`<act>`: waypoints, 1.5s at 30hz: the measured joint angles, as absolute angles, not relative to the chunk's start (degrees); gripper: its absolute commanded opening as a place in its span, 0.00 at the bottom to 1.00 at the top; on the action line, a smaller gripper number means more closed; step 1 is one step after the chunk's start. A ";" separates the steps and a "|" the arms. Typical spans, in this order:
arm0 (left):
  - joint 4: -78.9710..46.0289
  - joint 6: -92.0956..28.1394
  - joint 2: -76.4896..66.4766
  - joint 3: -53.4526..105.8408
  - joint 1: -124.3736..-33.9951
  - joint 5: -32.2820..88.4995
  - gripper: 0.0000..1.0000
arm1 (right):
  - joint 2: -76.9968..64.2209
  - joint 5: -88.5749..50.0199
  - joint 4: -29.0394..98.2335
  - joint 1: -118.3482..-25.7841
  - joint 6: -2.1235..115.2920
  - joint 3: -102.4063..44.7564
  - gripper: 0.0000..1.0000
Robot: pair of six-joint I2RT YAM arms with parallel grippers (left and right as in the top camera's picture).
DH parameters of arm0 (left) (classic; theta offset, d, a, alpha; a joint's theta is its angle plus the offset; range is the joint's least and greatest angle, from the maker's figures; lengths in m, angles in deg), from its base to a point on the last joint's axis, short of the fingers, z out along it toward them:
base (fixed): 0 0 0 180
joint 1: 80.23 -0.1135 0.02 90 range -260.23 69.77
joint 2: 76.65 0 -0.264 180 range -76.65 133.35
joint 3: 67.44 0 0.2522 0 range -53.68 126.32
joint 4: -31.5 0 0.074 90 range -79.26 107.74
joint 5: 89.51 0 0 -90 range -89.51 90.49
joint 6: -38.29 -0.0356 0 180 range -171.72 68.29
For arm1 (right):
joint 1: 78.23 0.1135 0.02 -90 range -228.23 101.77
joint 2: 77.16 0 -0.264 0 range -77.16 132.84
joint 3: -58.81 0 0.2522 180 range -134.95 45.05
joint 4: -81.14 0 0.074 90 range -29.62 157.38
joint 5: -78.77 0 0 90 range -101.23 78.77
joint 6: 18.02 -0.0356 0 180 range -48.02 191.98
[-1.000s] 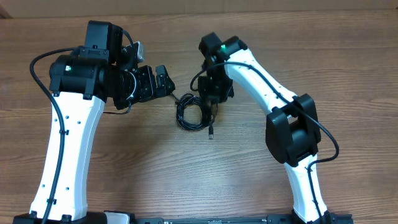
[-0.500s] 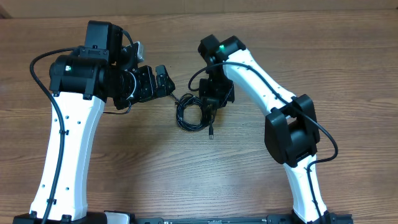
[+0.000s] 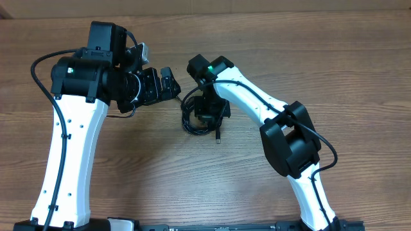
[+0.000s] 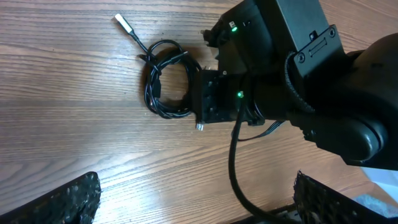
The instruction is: Untangle cables
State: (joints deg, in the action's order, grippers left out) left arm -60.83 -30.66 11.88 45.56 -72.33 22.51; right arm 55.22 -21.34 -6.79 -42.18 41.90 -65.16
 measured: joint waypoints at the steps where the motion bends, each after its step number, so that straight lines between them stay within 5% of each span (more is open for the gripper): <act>1: -60.85 -30.66 11.88 45.56 -72.33 22.51 1.00 | 55.22 -20.08 -7.18 -42.26 41.98 -65.16 0.11; 16: -60.83 -30.66 11.88 45.56 -72.33 22.51 1.00 | 55.22 -11.51 -9.32 -50.15 47.69 -65.27 0.07; 19: -60.83 -30.66 11.88 45.56 -72.33 22.49 1.00 | 55.24 -16.86 -13.76 -51.86 54.22 -66.89 0.23; 21: -60.85 -30.66 11.88 45.56 -72.33 22.51 1.00 | 55.24 -20.95 -16.06 -52.69 58.55 -68.81 0.60; 23: -60.83 -30.66 11.88 45.56 -72.33 22.49 1.00 | 55.24 -24.73 -17.83 -53.11 62.14 -71.06 0.75; 34: -60.65 -30.66 11.88 45.54 -72.33 22.51 1.00 | 55.22 -30.81 -18.29 -51.49 70.20 -72.70 0.81; 45: -61.64 -19.09 11.90 45.45 -77.34 12.22 1.00 | 55.22 -31.42 -16.17 -48.45 69.74 -72.55 0.68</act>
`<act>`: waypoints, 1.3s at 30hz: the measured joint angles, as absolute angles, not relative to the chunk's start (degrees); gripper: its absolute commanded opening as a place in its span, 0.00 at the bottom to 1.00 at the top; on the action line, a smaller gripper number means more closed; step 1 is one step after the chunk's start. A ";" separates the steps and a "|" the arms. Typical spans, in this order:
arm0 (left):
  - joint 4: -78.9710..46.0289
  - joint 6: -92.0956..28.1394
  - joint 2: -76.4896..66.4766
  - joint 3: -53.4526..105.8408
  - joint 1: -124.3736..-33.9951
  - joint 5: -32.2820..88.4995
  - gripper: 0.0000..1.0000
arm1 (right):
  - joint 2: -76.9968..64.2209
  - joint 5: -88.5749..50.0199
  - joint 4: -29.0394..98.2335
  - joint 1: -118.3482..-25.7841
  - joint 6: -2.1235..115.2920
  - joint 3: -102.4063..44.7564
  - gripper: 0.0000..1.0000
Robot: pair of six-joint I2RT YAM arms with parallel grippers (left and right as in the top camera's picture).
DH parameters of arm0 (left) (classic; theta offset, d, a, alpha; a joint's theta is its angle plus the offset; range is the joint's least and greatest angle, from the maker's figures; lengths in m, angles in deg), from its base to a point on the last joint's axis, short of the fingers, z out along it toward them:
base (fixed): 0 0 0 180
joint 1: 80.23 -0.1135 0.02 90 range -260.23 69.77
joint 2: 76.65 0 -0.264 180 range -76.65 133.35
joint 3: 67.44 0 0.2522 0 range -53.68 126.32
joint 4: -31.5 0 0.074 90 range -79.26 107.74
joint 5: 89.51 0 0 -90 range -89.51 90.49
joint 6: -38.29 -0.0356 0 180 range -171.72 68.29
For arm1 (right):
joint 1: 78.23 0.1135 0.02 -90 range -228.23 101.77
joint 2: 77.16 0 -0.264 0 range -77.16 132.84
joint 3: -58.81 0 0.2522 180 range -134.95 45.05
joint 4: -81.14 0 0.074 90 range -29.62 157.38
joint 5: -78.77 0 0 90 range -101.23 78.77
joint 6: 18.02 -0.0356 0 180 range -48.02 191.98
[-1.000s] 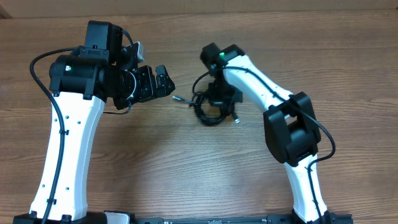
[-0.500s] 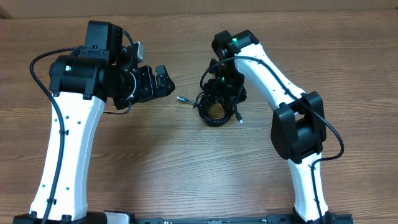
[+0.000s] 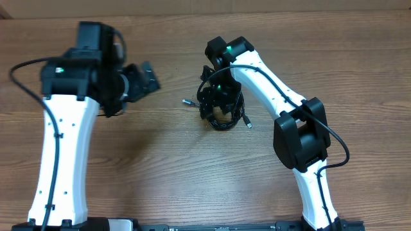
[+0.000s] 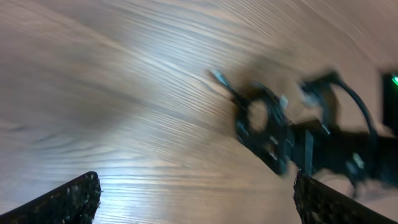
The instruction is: Untangle cables
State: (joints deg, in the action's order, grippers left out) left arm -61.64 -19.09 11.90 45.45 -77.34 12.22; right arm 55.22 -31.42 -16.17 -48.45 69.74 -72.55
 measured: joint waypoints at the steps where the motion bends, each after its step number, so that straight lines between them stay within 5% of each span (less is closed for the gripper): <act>1: -62.40 -18.33 11.99 45.43 -78.82 11.34 1.00 | 55.22 -31.48 -15.05 -48.38 69.39 -72.16 0.64; 8: -67.36 -15.64 16.03 45.30 -84.83 6.60 1.00 | 55.24 -30.92 -6.11 -46.96 68.65 -65.58 0.28; 11: -68.87 -15.62 18.94 45.28 -84.83 5.79 1.00 | 55.24 -28.88 -3.23 -45.89 69.00 -63.04 0.04; 18: -67.28 -15.62 24.62 45.23 -84.83 5.14 1.00 | 55.22 -26.81 -6.16 -45.46 68.63 -63.02 0.04; 24: -66.82 -22.53 28.29 45.17 -84.83 7.08 1.00 | 53.77 -41.50 -8.93 -49.80 72.23 -66.89 0.04; 31: -64.30 -44.95 29.58 45.01 -84.73 26.23 1.00 | 48.72 -67.09 -13.81 -58.74 81.54 -67.89 0.04; 39: -64.74 -61.69 29.58 44.99 -84.05 45.14 1.00 | 48.68 -78.21 -9.76 -65.56 85.59 -63.26 0.04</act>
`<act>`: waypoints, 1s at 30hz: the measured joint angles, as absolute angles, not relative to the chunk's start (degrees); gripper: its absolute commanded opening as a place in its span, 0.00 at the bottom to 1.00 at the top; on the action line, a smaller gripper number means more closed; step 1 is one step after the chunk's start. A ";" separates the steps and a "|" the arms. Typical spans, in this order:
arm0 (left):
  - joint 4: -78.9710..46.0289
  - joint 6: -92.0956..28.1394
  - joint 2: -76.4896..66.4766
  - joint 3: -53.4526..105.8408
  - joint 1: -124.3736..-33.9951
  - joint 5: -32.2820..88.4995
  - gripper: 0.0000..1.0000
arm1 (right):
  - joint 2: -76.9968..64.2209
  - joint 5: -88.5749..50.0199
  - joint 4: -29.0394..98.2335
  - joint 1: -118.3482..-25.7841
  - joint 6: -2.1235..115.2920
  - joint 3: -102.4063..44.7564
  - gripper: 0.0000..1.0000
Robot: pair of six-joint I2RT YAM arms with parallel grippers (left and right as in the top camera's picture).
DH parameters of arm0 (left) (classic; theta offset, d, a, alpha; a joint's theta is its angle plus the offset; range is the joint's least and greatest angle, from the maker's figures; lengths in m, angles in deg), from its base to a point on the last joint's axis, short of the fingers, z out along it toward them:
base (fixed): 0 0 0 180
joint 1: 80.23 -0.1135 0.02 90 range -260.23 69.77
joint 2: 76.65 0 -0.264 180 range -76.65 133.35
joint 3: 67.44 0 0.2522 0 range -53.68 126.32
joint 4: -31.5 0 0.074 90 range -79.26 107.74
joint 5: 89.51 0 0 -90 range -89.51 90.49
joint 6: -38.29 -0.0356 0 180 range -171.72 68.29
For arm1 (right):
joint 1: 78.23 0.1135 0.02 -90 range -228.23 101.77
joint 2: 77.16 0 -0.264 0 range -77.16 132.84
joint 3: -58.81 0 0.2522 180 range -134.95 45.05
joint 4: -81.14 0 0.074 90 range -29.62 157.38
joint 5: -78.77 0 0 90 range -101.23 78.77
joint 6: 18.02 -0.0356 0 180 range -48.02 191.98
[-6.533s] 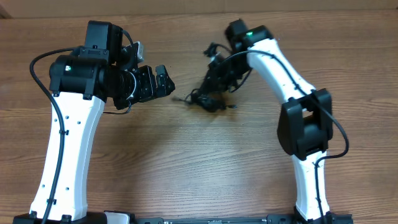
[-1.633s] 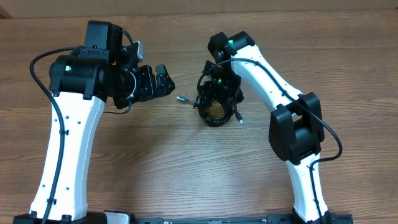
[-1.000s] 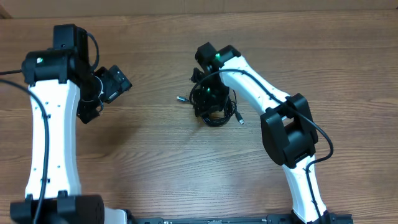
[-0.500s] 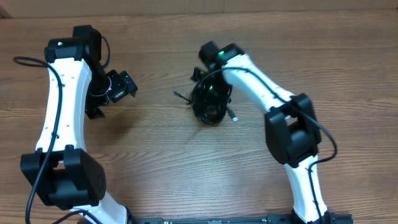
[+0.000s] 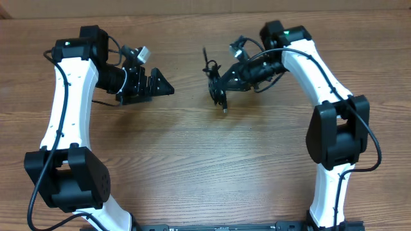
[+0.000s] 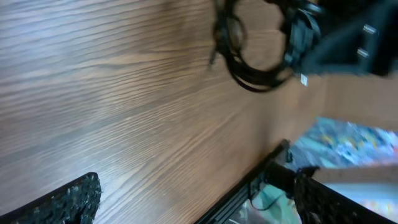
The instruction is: Untangle cables
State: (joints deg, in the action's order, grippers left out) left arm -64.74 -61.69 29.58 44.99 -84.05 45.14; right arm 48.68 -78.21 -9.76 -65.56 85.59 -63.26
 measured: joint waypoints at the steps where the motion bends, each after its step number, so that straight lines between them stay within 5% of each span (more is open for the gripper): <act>1: -64.94 -62.52 29.58 44.99 -83.89 45.88 0.99 | 48.68 -79.70 -8.67 -66.35 85.74 -61.93 0.04; 13: -57.75 -60.86 29.58 44.34 -79.39 44.52 0.99 | 48.68 -96.99 0.95 -69.56 85.33 -51.24 0.04; 18: -50.38 -56.14 29.89 42.43 -78.76 43.12 0.79 | 48.68 -98.00 -1.89 -69.24 85.11 -51.48 0.04; 30: -25.97 -54.13 39.02 35.05 -76.49 57.86 0.73 | 48.68 -98.10 -7.03 -69.24 85.09 -57.84 0.04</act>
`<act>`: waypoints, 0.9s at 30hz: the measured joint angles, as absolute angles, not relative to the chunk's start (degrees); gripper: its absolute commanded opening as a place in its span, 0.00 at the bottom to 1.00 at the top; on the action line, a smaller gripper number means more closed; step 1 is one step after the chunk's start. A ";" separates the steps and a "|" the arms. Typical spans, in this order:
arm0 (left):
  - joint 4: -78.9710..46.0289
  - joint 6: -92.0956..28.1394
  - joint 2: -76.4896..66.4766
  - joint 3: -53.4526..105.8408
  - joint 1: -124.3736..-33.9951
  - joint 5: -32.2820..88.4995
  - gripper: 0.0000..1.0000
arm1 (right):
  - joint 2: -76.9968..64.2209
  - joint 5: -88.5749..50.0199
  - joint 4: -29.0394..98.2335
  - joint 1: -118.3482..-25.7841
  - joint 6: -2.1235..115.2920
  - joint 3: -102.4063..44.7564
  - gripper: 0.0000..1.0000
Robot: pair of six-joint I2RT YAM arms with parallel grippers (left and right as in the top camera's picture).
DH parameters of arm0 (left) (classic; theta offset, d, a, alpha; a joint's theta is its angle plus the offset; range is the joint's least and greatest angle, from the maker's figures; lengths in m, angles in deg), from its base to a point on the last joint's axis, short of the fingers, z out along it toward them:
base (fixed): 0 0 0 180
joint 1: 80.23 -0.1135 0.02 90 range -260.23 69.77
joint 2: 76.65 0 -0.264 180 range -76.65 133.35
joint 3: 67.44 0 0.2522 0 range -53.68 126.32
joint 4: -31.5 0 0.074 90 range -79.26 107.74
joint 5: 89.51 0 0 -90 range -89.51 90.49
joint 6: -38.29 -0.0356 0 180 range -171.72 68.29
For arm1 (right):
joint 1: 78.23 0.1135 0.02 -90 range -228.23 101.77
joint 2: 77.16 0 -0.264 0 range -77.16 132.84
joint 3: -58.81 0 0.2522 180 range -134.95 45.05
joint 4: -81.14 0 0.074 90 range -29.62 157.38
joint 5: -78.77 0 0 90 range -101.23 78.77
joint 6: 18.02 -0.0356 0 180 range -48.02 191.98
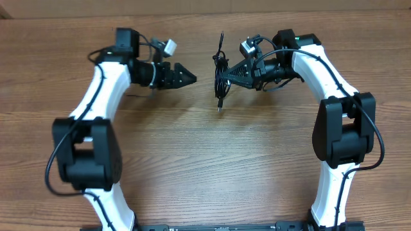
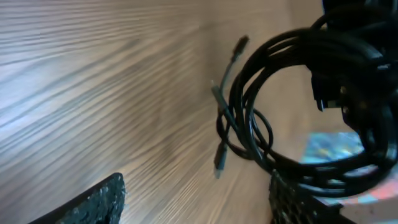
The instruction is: Untangle cables
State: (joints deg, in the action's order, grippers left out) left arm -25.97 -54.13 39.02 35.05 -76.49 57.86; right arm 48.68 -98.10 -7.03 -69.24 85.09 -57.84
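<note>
A coiled bundle of black cables (image 1: 220, 72) hangs edge-on above the table at the back middle, one plug end (image 1: 219, 109) dangling below it. My right gripper (image 1: 234, 74) is shut on the bundle from the right. My left gripper (image 1: 191, 77) points at the bundle from the left, a short gap away, open and empty. In the left wrist view the bundle's loops (image 2: 292, 106) fill the right side, with loose plug ends (image 2: 219, 163) sticking out toward the left; the left gripper (image 2: 196, 199) has its pads apart at the bottom.
The wooden table (image 1: 192, 167) runs to a back edge (image 1: 192, 15) just behind both grippers. Both white arms reach in from the front corners. A thin cable of the left arm (image 1: 135, 96) lies beneath its wrist.
My left gripper has moved right, closer to the bundle, and its pads stand somewhat nearer each other. The bundle in my right gripper now hangs upright and edge-on, shifted slightly right.
The bundle lay mid-table with my right gripper on it and my left gripper close beside. Then the left gripper was off to the left. Then the right gripper held the bundle up near the table's back; the left gripper now faces it closely.
</note>
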 measured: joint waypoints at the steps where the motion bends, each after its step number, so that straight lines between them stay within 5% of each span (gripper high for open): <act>1: -24.09 -54.11 40.18 35.02 -75.94 59.80 0.72 | 48.68 -98.13 -7.12 -69.24 85.11 -58.36 0.04; 12: -9.64 -51.53 49.30 34.83 -68.31 75.98 0.70 | 48.68 -98.30 -7.79 -69.24 85.09 -59.20 0.04; 13: -8.46 -51.05 49.52 34.83 -67.74 76.39 0.60 | 48.68 -98.30 -7.86 -69.24 85.06 -59.20 0.04; 16: -4.05 -48.27 49.65 34.78 -66.02 76.98 0.04 | 48.68 -98.34 -7.93 -69.24 85.06 -59.20 0.04; 19: -2.23 -44.27 49.65 34.78 -65.29 76.15 0.04 | 48.68 -98.30 -8.14 -69.10 85.06 -59.20 0.04; 21: -2.69 -41.52 49.65 34.81 -65.23 74.64 0.04 | 48.68 -97.75 -8.03 -69.08 85.02 -59.20 0.15; 25: -7.48 -38.66 49.65 34.81 -65.95 69.92 0.04 | 48.68 -97.16 -4.95 -69.28 84.80 -59.20 0.57; 27: -10.12 -38.11 49.71 34.78 -66.41 67.65 0.04 | 48.68 -97.14 -3.60 -69.48 84.74 -59.33 0.66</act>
State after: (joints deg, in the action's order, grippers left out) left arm -10.12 -38.11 49.71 34.78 -66.41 67.65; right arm 48.68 -97.14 -3.60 -69.48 84.74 -59.33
